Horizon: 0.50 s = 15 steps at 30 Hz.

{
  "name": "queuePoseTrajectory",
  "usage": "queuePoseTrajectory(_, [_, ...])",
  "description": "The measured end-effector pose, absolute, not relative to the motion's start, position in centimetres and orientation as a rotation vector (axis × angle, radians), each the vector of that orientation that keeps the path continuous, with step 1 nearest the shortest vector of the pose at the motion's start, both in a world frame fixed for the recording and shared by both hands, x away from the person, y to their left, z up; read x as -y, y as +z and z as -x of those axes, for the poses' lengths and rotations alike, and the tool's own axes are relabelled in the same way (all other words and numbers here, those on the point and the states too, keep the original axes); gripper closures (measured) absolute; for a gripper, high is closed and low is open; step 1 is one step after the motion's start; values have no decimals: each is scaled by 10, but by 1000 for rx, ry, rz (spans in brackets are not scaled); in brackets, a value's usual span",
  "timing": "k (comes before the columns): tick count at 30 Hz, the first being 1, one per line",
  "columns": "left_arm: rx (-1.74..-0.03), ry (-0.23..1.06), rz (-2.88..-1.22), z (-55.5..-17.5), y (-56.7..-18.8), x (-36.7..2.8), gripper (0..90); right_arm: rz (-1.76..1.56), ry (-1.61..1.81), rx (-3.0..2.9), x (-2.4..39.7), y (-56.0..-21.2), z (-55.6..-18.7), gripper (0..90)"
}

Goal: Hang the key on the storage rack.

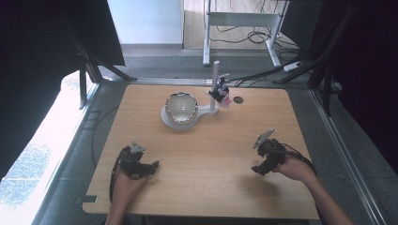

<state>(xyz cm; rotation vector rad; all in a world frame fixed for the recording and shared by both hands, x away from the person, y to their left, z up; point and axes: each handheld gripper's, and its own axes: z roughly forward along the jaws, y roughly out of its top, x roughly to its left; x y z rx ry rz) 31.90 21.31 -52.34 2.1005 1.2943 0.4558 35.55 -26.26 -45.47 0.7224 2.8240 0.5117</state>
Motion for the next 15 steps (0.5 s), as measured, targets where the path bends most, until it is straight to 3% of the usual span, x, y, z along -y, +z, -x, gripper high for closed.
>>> queuePoseTrajectory(15, [-1295, 455, -2100, -319, -523, -213, 19, -861, 945, -2588, 282, -512, -318, 67])
